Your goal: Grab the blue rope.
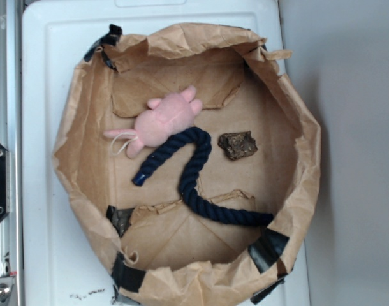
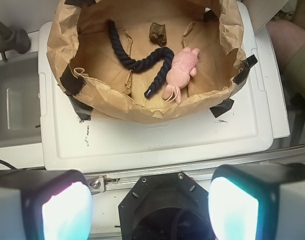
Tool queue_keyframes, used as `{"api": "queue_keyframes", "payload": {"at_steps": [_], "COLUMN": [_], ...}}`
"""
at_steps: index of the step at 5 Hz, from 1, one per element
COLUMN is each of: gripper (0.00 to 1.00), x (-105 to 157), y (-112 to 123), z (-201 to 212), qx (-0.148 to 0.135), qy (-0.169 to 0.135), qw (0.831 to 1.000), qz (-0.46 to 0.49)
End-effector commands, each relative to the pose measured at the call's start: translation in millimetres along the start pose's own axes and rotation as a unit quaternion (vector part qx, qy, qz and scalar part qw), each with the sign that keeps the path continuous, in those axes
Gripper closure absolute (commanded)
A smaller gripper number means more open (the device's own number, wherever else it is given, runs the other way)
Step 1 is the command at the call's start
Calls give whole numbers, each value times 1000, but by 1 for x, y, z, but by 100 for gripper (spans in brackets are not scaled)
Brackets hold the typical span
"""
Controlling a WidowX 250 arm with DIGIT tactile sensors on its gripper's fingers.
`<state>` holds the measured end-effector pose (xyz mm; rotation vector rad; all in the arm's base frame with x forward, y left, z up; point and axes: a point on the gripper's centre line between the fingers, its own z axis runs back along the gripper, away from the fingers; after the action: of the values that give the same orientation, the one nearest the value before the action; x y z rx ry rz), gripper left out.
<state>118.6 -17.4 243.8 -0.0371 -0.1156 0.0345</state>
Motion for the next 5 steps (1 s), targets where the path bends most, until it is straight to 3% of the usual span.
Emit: {"api": "queue_keyframes", "payload": {"at_steps": [1, 3, 4, 5], "gripper": [0, 0, 0, 0], "x": [0, 101, 77, 77], "y": [0, 33, 16, 16], "z": [0, -11, -14, -14], "qx": [0, -10, -12, -12], "qy": [0, 3, -7, -7], "qw": [1000, 1000, 1000, 1000], "qz": [0, 26, -7, -7]}}
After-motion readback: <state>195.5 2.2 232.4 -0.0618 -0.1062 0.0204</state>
